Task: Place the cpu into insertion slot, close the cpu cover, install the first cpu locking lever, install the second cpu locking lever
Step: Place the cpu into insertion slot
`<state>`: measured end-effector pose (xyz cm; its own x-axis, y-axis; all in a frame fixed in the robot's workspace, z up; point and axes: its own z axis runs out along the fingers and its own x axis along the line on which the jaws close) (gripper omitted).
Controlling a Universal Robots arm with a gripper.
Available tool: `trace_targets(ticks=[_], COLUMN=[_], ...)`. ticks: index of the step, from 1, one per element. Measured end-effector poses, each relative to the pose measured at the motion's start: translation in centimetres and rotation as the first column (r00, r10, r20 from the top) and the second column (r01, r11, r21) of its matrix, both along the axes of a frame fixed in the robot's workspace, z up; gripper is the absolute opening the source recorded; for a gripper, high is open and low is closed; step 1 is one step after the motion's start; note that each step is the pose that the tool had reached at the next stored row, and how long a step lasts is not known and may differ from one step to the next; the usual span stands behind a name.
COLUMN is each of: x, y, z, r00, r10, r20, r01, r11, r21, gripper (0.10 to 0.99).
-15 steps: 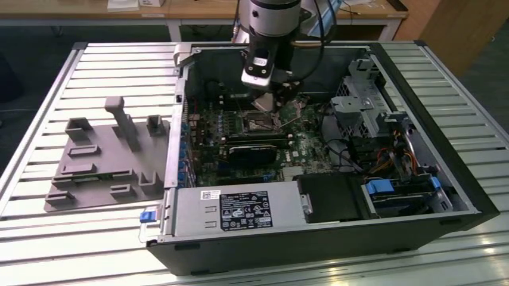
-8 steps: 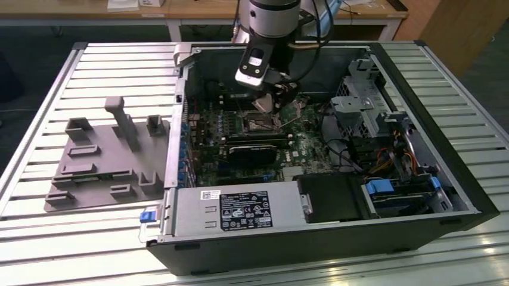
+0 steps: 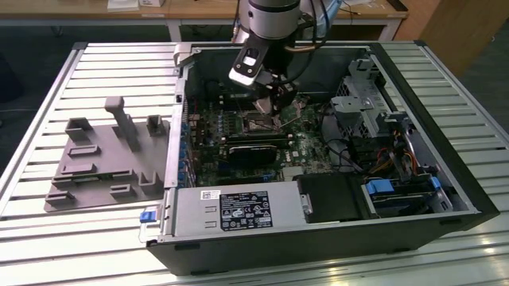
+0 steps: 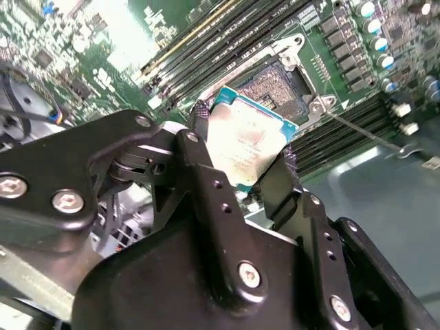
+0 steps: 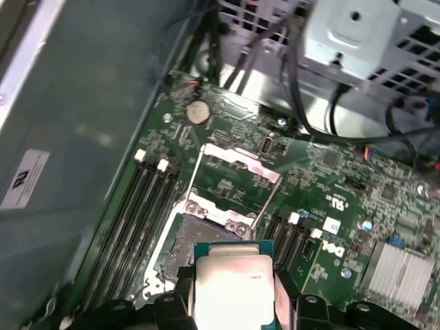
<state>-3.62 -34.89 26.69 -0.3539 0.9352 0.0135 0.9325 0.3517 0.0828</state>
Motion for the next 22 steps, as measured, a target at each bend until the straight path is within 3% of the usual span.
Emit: trace_targets(ticks=[5,9,13,20,22], x=[0.0,0.0,0.0,0.0,-0.01], y=[0.0,0.0,0.0,0.0,0.02], z=[-0.27,-0.51,-0.81,-1.77,-1.99], r00=[0.9958,0.9866,0.9719,0.9402,0.9346], r10=[-0.091,-0.163,-0.235,-0.341,-0.356], r20=[0.0,0.0,0.0,0.0007,0.0022], r01=[0.091,0.163,0.235,0.341,0.356], r11=[0.9958,0.9866,0.9719,0.9402,0.9346], r21=[0.0,0.0,0.0,-0.002,-0.006], gripper=[0.541,0.541,0.541,0.541,0.541])
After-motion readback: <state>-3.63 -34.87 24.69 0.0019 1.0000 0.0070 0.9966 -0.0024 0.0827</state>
